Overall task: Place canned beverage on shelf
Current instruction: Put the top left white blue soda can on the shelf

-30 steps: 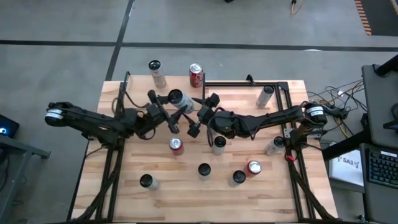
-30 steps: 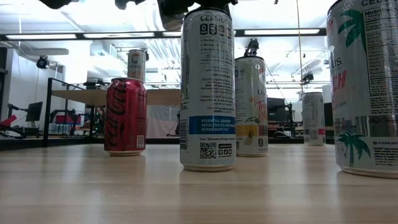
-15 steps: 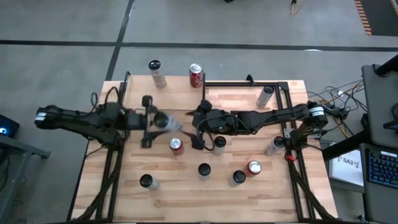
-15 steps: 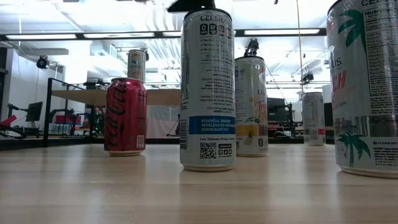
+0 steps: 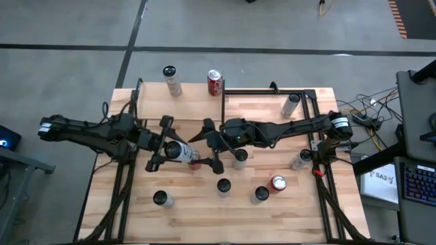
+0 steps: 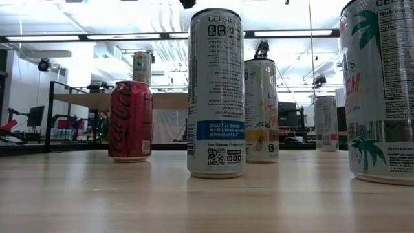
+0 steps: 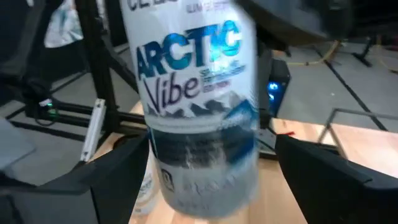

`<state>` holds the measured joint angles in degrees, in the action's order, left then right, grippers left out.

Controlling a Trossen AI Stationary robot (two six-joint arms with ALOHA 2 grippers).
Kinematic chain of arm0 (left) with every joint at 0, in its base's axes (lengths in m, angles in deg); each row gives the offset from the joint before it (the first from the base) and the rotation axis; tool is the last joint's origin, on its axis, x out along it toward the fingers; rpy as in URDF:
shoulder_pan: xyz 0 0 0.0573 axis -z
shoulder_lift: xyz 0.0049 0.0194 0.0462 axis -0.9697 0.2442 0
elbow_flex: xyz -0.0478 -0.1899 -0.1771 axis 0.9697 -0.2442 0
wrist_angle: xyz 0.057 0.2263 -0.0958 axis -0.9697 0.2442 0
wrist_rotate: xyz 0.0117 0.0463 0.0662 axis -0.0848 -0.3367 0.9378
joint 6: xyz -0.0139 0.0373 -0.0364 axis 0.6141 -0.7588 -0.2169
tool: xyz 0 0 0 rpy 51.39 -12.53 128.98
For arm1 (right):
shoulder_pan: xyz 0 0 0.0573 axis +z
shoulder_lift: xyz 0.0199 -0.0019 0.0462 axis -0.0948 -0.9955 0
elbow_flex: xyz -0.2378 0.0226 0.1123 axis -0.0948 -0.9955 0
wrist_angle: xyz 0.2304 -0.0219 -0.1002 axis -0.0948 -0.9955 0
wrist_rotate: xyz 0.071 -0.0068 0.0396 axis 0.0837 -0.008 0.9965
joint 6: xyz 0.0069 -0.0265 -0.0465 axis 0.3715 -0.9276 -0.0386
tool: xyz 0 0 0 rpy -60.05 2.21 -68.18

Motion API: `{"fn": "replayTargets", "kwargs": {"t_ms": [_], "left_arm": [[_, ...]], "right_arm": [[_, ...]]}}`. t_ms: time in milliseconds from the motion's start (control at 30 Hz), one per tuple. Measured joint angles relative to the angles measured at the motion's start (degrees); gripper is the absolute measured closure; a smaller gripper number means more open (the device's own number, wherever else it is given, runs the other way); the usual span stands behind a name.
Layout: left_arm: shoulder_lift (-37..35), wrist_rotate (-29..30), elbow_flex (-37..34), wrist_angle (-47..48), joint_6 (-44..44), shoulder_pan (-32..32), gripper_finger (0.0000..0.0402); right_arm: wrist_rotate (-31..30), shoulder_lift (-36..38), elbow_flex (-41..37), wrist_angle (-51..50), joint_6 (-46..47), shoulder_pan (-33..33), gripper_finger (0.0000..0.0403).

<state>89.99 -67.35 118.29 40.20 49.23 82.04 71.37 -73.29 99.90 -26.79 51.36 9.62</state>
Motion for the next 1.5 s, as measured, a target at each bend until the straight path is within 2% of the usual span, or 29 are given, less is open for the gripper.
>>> {"fn": "replayTargets", "kwargs": {"t_ms": [233, 400, 600, 900, 1033, 1233, 1367, 1500], "left_arm": [[1.49, 0.24, 0.28, -1.76, -0.25, -0.02, 0.0165], [1.42, 0.86, 0.28, -2.06, -0.20, -0.02, 0.0143], [0.86, 2.12, 0.28, -2.09, -0.27, 0.02, 0.0132], [-1.54, 7.84, 0.28, -1.30, 0.48, -0.07, 0.0128], [-2.52, 11.76, 0.28, -1.57, 0.38, -0.05, 0.0111], [-3.44, 18.04, 0.43, -0.93, -0.38, -0.07, 0.0075], [-4.60, 21.33, 0.39, -0.78, -1.85, -0.09, 0.0063], [-4.94, 30.25, 0.39, -0.59, -1.76, -0.09, 0.0061]], "right_arm": [[0.35, -0.99, 0.07, 2.76, -0.82, -0.09, 0.0089], [0.44, -0.99, 0.43, 2.88, -0.78, -0.07, 0.0168], [0.51, -0.93, 0.73, 2.64, -0.15, -0.19, 0.0169], [-3.12, 0.85, 0.84, 1.24, 1.90, -0.84, 0.0169], [-4.16, 1.66, 0.84, -0.22, 2.50, -1.25, 0.0169], [-12.55, 2.73, 0.84, -2.80, 1.91, -1.25, 0.0169], [-20.71, 2.74, 0.83, -2.40, 1.73, -1.07, 0.0169], [-30.61, 2.74, 0.81, -2.60, 1.46, -1.05, 0.0169]]}}
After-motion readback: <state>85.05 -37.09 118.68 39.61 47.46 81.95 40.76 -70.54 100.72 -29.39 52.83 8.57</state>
